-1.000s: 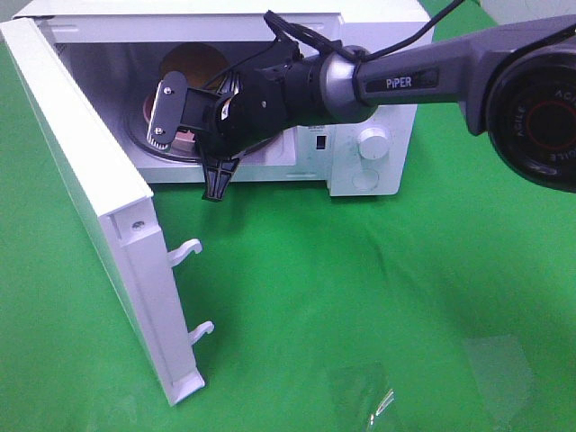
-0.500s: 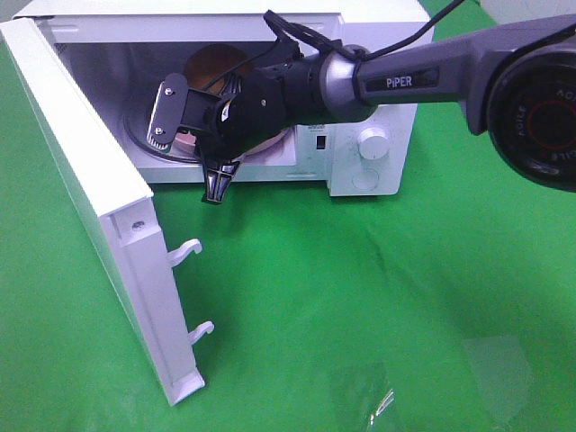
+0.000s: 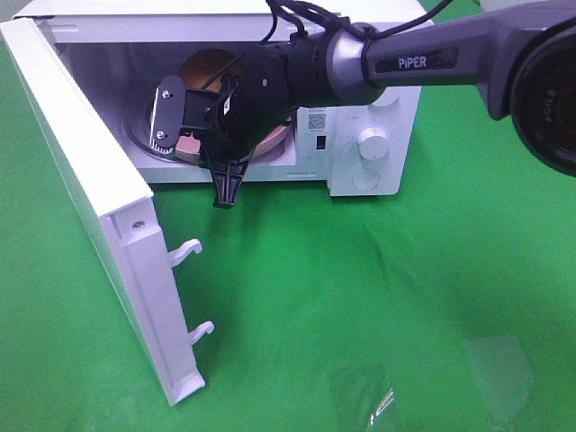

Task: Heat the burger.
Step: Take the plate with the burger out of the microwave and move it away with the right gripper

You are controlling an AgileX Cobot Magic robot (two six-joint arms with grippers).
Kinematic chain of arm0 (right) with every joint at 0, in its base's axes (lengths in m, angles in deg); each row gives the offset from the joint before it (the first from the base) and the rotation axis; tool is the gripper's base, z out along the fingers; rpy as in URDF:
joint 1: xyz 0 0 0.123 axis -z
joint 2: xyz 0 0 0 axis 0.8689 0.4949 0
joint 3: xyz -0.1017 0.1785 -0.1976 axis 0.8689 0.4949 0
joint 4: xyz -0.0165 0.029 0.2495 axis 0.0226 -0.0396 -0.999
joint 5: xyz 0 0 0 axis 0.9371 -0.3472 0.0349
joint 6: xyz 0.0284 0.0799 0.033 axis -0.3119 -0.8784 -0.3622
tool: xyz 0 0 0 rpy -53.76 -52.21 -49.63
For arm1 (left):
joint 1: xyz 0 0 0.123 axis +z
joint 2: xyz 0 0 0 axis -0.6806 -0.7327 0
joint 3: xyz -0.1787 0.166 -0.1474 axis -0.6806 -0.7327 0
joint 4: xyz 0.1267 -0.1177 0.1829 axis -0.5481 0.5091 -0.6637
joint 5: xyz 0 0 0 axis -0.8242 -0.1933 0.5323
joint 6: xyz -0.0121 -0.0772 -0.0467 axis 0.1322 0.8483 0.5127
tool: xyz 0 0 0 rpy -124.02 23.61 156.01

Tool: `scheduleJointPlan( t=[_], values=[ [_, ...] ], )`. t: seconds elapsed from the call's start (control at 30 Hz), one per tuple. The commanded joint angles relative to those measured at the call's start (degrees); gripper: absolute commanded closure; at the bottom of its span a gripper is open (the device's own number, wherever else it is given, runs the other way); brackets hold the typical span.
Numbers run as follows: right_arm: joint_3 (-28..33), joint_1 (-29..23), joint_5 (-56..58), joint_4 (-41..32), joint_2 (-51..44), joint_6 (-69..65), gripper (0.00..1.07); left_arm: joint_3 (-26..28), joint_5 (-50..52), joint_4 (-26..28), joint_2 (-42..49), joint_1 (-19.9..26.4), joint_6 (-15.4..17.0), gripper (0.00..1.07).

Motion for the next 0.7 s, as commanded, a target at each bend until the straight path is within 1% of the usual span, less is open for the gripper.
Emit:
scheduleJointPlan(
  t=[0.03, 0.27, 0.33, 0.37, 0.4, 0.43, 0.47, 0.5, 0.53, 0.63, 0.7],
  values=[
    [1.1, -0.1, -0.1, 1.1, -2.9, 5.0, 1.07, -0.2, 0.3, 0.0, 0.3, 0.3, 0.2, 0.09],
    [3.6, -0.1, -0.7, 0.5, -4.2, 9.3, 1.07, -0.2, 0.3, 0.0, 0.3, 0.3, 0.2, 0.09],
    [5.9, -0.1, -2.3, -0.7, -5.4, 11.3, 1.07, -0.2, 0.3, 0.0, 0.3, 0.3, 0.2, 0.09],
    [5.9, -0.1, -2.3, -0.7, -5.4, 11.3, 1.07, -0.2, 0.3, 0.0, 0.3, 0.3, 0.2, 0.09],
    [7.8, -0.1, -3.5, -1.0, -6.6, 13.1, 1.07, -0.2, 0.3, 0.0, 0.3, 0.3, 0.2, 0.09],
    [7.8, -0.1, -3.5, -1.0, -6.6, 13.1, 1.07, -0.2, 0.3, 0.0, 0.3, 0.3, 0.2, 0.09],
    [9.6, -0.1, -4.9, -1.0, -7.7, 15.1, 1.07, -0.2, 0.3, 0.0, 0.3, 0.3, 0.2, 0.09],
    [9.6, -0.1, -4.9, -1.0, -7.7, 15.1, 1.07, -0.2, 0.3, 0.0, 0.3, 0.3, 0.2, 0.09],
    [11.3, -0.1, -5.6, -1.4, -8.7, 16.9, 1.07, -0.2, 0.3, 0.0, 0.3, 0.3, 0.2, 0.09],
    [12.9, -0.1, -6.2, -2.5, -9.6, 18.2, 1.07, -0.2, 0.3, 0.0, 0.3, 0.3, 0.2, 0.09],
    [16.0, -0.1, -7.7, -4.2, -11.3, 21.0, 1.07, -0.2, 0.3, 0.0, 0.3, 0.3, 0.2, 0.09]
  ],
)
